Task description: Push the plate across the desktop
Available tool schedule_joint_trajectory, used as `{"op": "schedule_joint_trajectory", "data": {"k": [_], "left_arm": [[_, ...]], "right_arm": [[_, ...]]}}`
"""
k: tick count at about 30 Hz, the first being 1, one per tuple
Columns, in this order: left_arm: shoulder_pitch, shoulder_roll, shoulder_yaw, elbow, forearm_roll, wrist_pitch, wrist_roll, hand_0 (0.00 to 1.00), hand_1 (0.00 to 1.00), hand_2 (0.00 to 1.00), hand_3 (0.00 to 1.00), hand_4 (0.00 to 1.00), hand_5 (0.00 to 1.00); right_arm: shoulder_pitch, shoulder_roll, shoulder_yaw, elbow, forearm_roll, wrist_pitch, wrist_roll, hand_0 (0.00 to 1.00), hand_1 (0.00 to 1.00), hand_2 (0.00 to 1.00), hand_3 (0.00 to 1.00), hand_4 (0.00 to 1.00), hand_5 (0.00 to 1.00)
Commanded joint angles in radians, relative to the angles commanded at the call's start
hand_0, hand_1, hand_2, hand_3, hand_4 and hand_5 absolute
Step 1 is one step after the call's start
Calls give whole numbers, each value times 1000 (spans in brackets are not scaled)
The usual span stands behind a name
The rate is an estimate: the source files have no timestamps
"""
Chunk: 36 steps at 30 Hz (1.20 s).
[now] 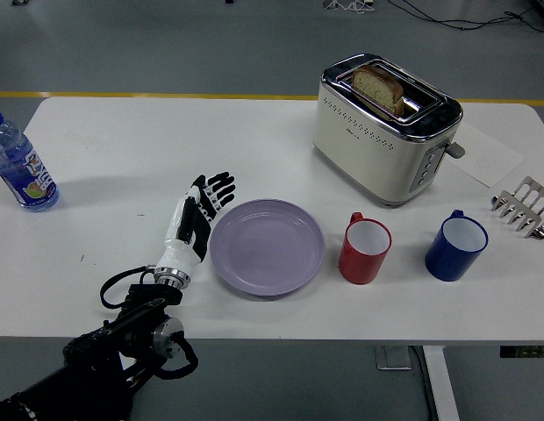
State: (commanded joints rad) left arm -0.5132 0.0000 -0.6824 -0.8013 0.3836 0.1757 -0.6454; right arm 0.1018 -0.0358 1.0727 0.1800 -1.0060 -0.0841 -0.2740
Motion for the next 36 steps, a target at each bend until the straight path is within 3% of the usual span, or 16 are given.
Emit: {"op": "schedule_joint_trajectory", "data": {"k": [5, 6, 8, 10, 17, 19, 21, 23, 24, 30, 33, 36], "left_arm": [[16, 0, -97, -19, 59, 23, 0, 768, 779, 762, 662, 431, 986], [20, 0, -123, -23, 81, 25, 0, 739, 727, 747, 661, 429, 983], [33, 5, -177, -48, 78, -4, 0, 739, 727, 747, 661, 429, 983], [44, 17, -224, -63, 76, -23, 0, 739, 727, 747, 661, 429, 983], [93, 90, -384, -130, 137, -73, 115, 741, 724, 737, 658, 427, 981], [124, 119, -443, -186, 137, -119, 184, 741, 712, 703, 641, 430, 980], [139, 128, -472, -215, 137, -138, 224, 741, 712, 703, 641, 430, 980], [169, 142, -527, -265, 137, -180, 297, 741, 712, 703, 641, 430, 980], [184, 144, -558, -285, 150, -209, 331, 647, 684, 678, 618, 434, 984], [252, 162, -749, -337, 151, -388, 584, 615, 690, 689, 634, 442, 982], [290, 172, -822, -347, 129, -418, 713, 615, 690, 689, 634, 442, 982], [319, 182, -886, -341, 124, -423, 763, 599, 685, 684, 638, 447, 990]], "right_arm": [[3, -7, 3, 0, 5, -1, 3, 603, 516, 585, 574, 360, 251], [3, -9, 6, 0, 3, -2, 3, 604, 516, 586, 574, 360, 252], [3, -12, 10, 0, 7, -3, 3, 604, 516, 586, 574, 360, 252], [3, -13, 11, 0, 9, -4, 3, 604, 516, 586, 574, 360, 252], [-2, -20, 21, 0, 3, -3, 4, 604, 516, 586, 574, 360, 252], [-3, -22, 27, 0, -7, -2, 4, 606, 516, 593, 574, 360, 252], [-4, -23, 27, 0, -8, -2, 4, 606, 516, 593, 574, 360, 252], [-5, -25, 27, 0, -7, -2, 4, 606, 516, 593, 574, 360, 252], [-5, -26, 27, 0, -6, -2, 4, 606, 516, 593, 574, 360, 252], [-7, -26, 31, 0, -14, -1, 3, 605, 516, 591, 575, 360, 255], [-8, -26, 35, 0, -15, -2, 3, 605, 516, 591, 575, 360, 255], [-8, -26, 38, 0, -17, -2, 3, 605, 516, 589, 575, 360, 254]]}}
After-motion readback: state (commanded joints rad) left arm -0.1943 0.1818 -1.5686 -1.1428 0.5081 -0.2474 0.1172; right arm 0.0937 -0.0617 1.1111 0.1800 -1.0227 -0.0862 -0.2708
